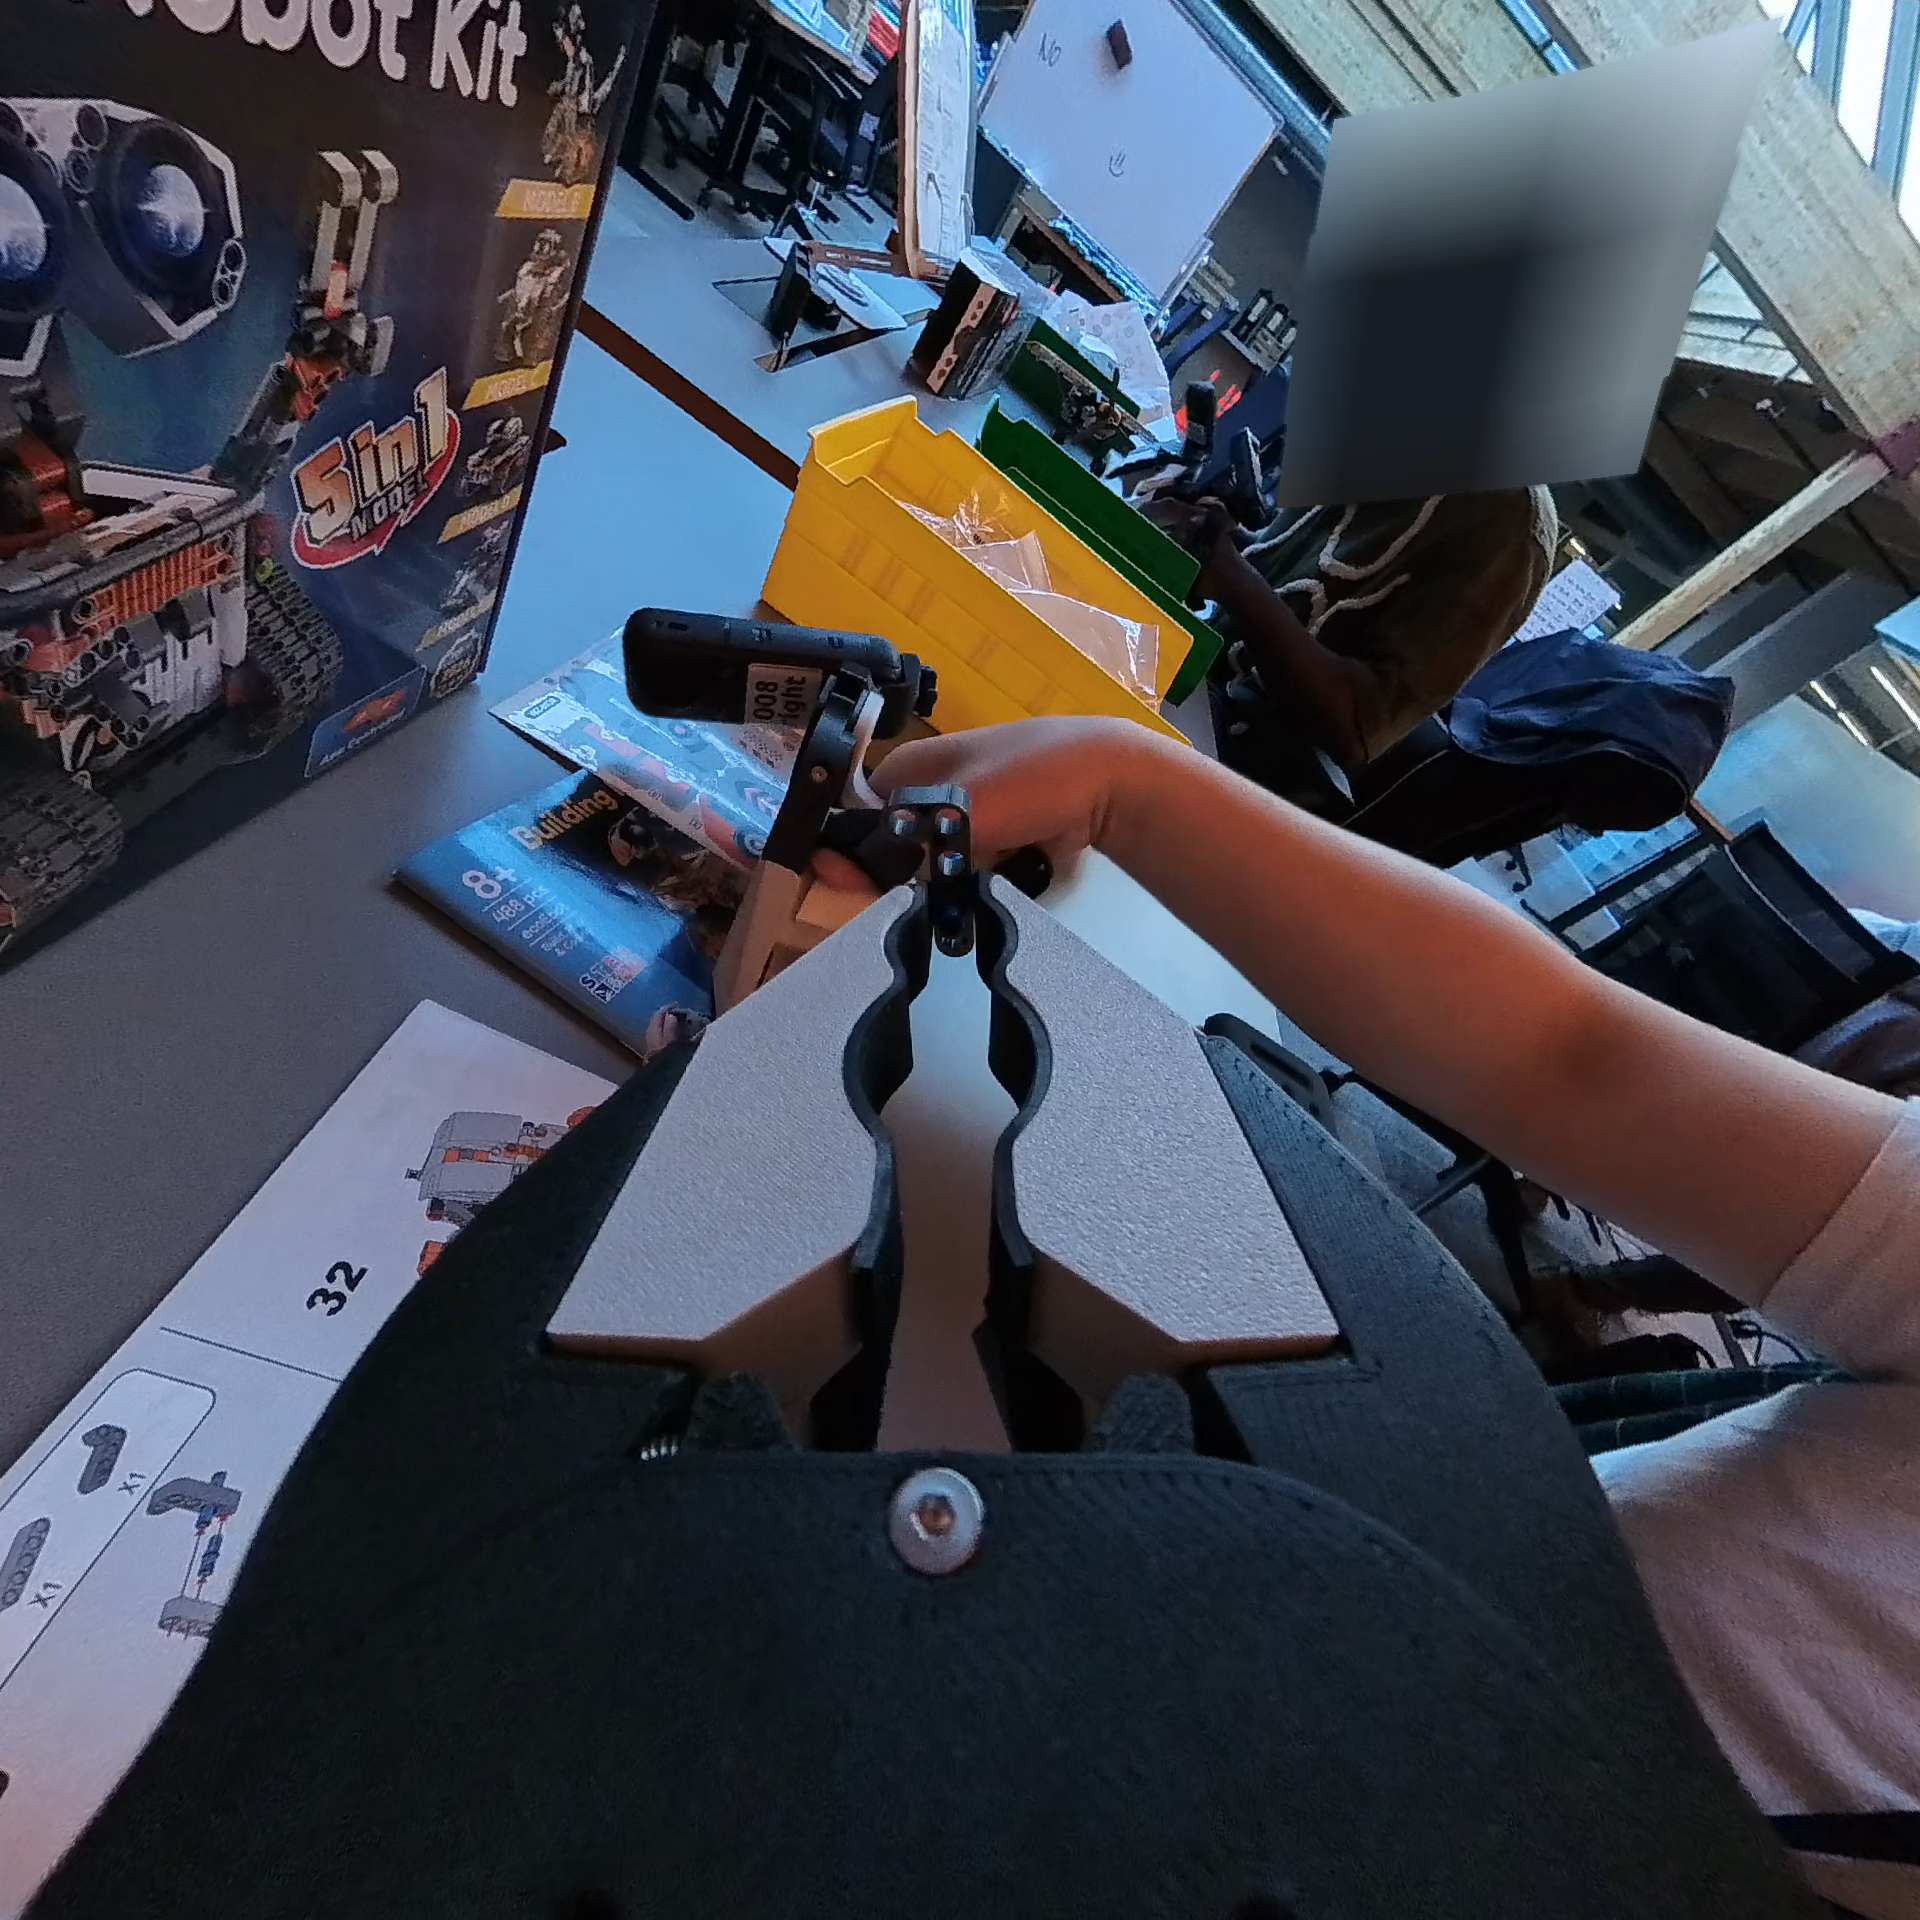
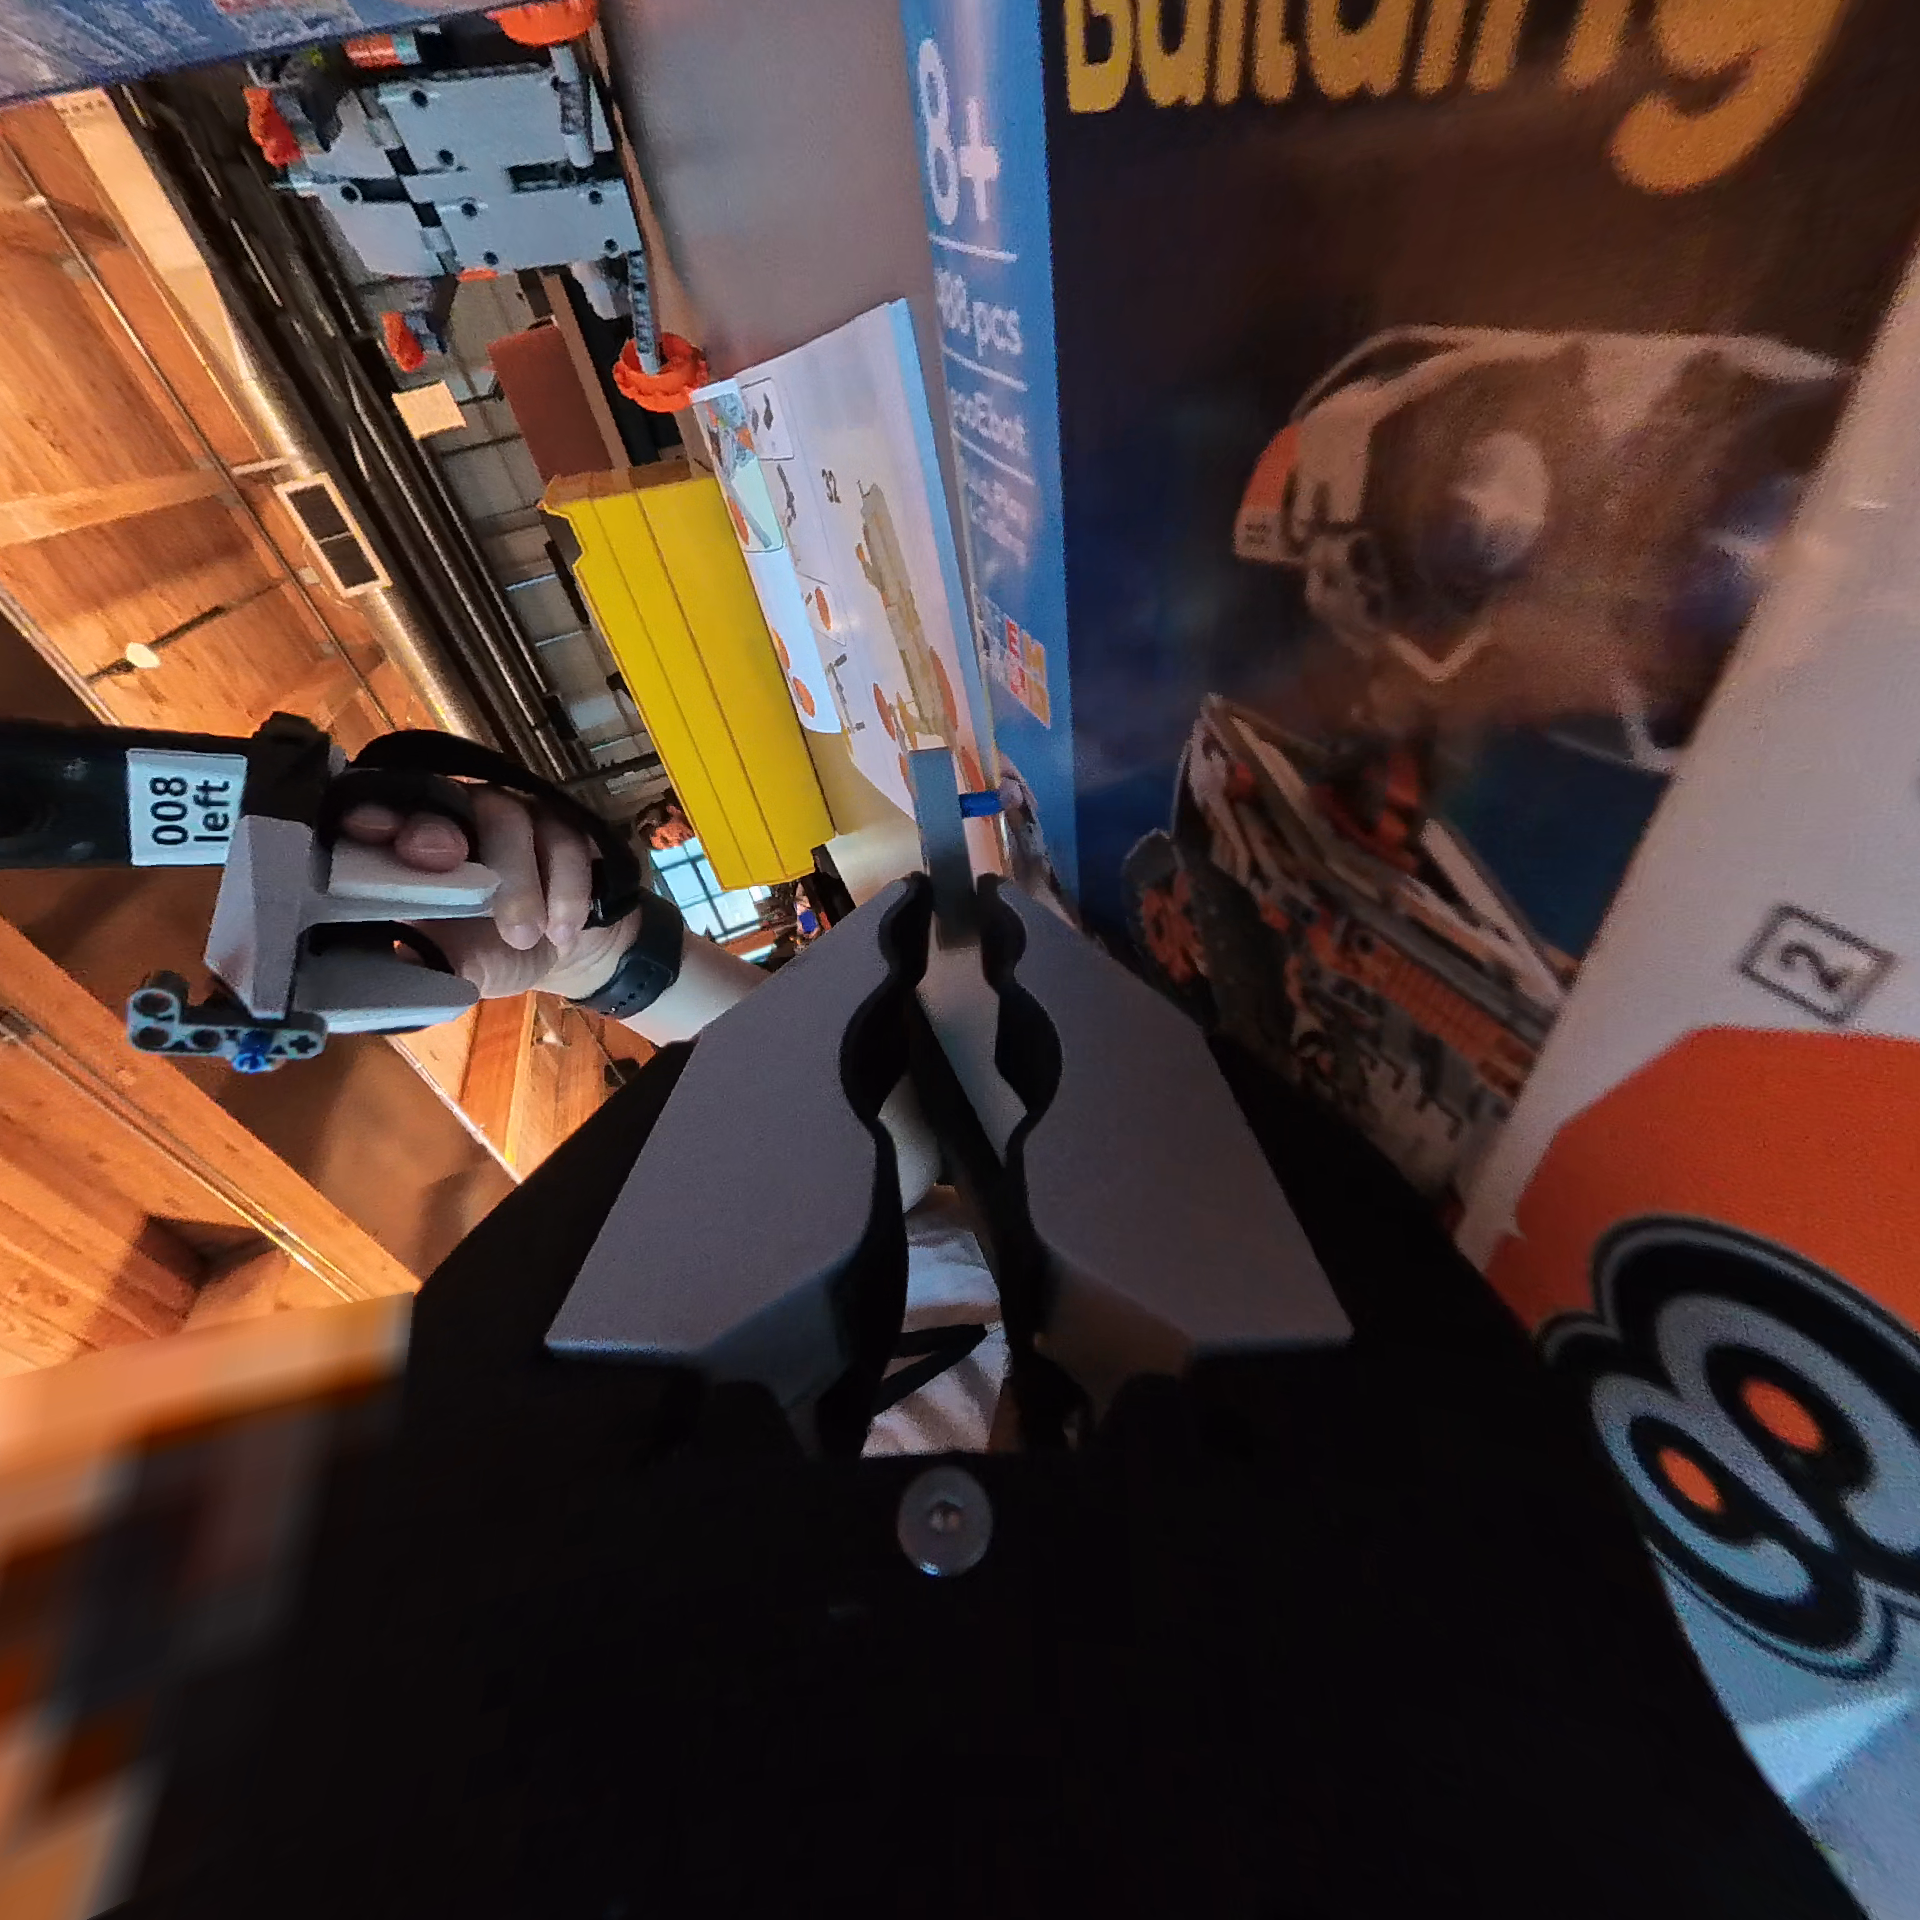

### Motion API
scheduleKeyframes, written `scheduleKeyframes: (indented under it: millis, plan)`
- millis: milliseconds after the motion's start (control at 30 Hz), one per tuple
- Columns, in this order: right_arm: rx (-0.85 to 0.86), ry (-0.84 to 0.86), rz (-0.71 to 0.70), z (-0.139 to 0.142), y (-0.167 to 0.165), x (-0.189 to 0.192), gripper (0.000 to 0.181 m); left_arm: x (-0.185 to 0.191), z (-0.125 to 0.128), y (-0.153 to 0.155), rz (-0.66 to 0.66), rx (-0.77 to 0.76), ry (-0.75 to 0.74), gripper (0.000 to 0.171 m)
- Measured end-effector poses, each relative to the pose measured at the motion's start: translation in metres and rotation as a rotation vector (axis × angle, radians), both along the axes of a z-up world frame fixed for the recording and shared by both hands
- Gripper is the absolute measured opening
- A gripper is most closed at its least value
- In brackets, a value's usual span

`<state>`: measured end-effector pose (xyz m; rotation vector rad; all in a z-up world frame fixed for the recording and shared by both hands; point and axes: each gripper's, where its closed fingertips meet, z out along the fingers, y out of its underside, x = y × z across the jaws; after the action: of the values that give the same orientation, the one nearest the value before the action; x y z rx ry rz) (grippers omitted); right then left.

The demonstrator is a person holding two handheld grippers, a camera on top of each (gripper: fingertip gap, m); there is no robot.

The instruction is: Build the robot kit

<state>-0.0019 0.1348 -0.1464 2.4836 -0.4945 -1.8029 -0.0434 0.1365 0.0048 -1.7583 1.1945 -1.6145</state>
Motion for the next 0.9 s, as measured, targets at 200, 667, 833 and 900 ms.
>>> scheduleKeyframes:
  millis: [200,667,833,900]
  plan:
    - [-0.007,-0.039,0.003,-0.004,0.000,0.004,0.010,0.001,-0.001,-0.001,-0.002,0.006,0.008,0.005]
    - [0.063,-0.022,-0.027,-0.001,-0.001,0.007,0.009,0.001,-0.002,-0.001,0.001,0.007,0.013,0.004]
    - [0.072,0.045,0.080,0.011,-0.044,-0.014,0.008,0.001,-0.003,0.000,0.000,-0.002,0.014,0.004]
    - [0.031,0.041,0.160,0.007,-0.072,-0.022,0.008,0.002,-0.004,-0.001,-0.004,-0.004,0.017,0.004]
